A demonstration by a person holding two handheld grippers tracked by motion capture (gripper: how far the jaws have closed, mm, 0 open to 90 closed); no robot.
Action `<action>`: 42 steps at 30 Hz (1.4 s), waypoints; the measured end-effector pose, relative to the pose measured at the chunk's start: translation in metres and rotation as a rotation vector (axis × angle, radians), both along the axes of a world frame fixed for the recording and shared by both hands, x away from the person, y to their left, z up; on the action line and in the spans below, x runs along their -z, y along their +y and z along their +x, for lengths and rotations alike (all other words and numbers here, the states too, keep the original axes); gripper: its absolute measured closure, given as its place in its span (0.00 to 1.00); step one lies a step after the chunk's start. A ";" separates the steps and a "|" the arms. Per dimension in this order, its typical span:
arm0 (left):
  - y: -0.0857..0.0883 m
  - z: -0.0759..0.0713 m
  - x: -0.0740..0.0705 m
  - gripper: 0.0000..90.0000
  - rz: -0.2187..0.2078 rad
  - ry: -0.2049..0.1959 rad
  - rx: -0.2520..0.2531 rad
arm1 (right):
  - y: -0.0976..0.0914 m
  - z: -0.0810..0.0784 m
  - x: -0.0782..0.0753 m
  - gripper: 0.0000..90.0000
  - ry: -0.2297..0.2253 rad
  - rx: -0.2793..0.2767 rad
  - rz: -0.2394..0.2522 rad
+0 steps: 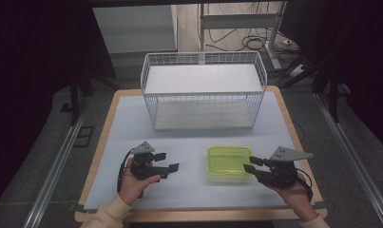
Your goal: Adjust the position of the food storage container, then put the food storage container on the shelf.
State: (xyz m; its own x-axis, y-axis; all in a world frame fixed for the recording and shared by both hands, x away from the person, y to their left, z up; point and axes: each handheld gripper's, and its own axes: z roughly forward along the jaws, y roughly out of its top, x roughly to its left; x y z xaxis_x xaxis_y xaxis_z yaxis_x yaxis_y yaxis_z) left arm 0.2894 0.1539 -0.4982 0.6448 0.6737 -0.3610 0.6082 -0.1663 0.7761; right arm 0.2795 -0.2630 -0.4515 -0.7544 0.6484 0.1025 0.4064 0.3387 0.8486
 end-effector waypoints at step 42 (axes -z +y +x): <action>-0.081 0.054 0.012 0.35 -0.136 0.256 0.065 | -0.033 0.051 0.037 0.52 0.299 0.166 0.120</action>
State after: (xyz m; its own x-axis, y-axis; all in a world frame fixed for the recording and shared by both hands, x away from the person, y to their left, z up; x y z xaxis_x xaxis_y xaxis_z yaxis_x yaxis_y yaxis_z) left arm 0.3433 0.0726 -0.5098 0.5612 0.5683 -0.6018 0.7787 -0.1162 0.6165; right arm 0.3301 -0.2957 -0.4885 -0.5652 0.7293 0.3855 0.6838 0.1528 0.7135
